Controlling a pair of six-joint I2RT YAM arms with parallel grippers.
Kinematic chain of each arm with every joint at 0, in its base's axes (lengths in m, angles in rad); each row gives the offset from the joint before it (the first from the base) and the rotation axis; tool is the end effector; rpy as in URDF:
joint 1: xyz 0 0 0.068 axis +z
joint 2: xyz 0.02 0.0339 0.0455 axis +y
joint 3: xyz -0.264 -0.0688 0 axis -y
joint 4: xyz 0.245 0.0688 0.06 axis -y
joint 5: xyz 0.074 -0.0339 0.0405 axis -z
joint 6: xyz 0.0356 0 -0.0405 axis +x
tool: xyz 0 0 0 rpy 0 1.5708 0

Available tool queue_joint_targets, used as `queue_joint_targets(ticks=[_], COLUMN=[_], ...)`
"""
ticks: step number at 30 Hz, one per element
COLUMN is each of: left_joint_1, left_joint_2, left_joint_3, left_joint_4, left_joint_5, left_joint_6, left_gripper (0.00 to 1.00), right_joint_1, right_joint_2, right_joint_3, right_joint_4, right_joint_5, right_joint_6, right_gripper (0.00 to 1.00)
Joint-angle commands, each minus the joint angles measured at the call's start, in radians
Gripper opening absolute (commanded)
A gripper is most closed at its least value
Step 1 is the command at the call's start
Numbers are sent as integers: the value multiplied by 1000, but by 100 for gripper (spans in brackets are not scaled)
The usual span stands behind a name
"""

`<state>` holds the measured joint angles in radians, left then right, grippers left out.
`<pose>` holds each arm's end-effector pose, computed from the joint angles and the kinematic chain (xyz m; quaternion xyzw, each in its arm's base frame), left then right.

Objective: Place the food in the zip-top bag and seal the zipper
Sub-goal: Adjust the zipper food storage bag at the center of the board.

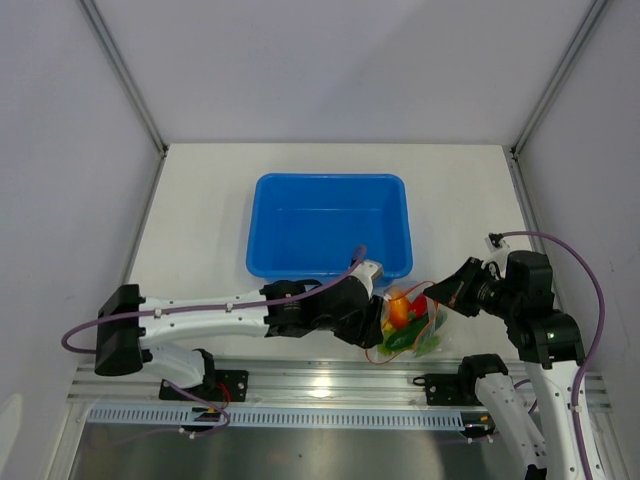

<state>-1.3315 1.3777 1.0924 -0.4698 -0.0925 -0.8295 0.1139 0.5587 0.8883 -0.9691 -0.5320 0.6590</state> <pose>0.0745 -0.2917 0.2862 0.2100 0.8928 -0.3295 0.2240 0.0899 0.0285 0.3270 0.1184 0.8621 0.3808 0.3127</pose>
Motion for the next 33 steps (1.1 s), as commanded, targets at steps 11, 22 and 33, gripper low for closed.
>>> queue_joint_targets(ticks=[11, 22, 33], left_joint_1=[87, 261, 308], left_joint_2=[98, 29, 99], left_joint_3=[-6, 34, 31], left_joint_4=[135, 195, 350], left_joint_5=[243, 381, 573], left_joint_6=[26, 82, 55], left_gripper=[1, 1, 0], right_joint_1=[3, 3, 53], right_joint_2=[-3, -46, 44], right_joint_3=[12, -35, -98], right_joint_4=[18, -48, 49], right_joint_5=[-17, -107, -132], right_joint_6=[-36, -67, -73], right_gripper=[0, 0, 0])
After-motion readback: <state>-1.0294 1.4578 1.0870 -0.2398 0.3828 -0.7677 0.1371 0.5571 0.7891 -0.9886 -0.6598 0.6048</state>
